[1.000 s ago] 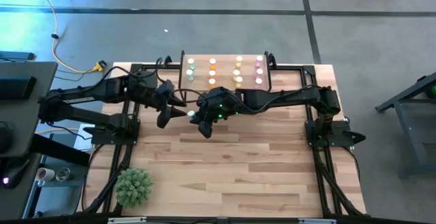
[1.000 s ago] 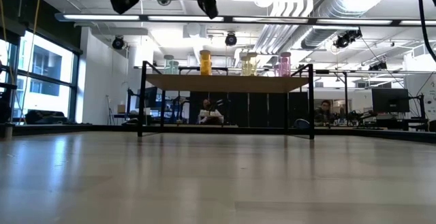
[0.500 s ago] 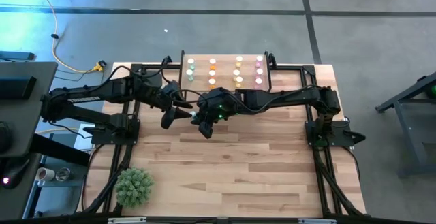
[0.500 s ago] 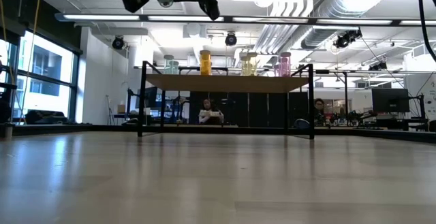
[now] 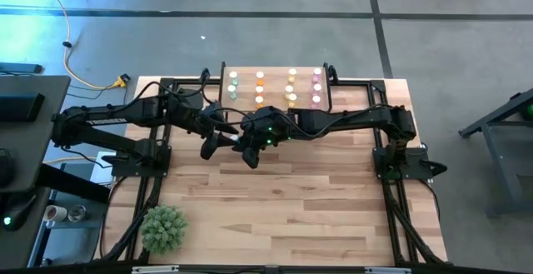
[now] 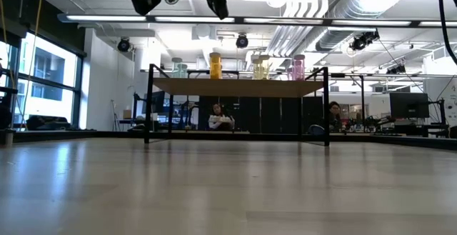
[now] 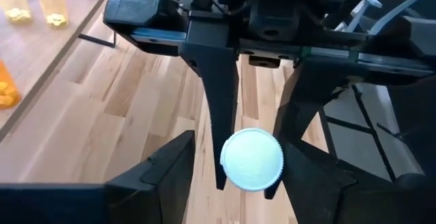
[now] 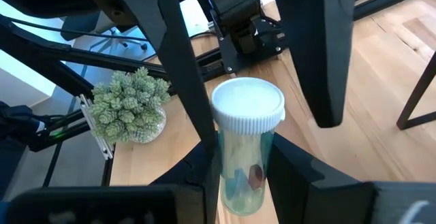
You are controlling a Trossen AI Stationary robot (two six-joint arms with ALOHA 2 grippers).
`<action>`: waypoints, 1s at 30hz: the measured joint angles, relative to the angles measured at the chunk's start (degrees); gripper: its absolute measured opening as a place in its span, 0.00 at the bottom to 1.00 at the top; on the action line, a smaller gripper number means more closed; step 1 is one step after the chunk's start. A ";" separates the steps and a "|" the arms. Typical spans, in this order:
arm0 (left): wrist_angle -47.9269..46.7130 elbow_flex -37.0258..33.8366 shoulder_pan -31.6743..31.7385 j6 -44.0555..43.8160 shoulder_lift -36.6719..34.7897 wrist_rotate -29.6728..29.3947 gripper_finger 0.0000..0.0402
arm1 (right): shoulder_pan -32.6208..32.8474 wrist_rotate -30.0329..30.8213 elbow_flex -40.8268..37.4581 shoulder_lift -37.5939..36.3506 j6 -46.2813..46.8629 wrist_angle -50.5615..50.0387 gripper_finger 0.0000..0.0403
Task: Pick and place medicine bottles onto shelf by color
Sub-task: Put the blue pill bottle on the shelf aligned with the other blue pill bottles
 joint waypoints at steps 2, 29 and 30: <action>-0.15 0.00 0.00 0.02 0.00 0.63 0.47 | 0.00 -0.01 0.00 0.00 0.00 0.02 0.22; -0.29 0.00 0.00 1.55 -0.02 1.91 0.28 | -0.15 0.43 0.00 -0.02 -1.06 0.04 0.24; -0.29 0.00 0.00 1.59 -0.02 1.91 0.27 | -0.15 0.47 0.00 -0.02 -1.37 0.04 0.25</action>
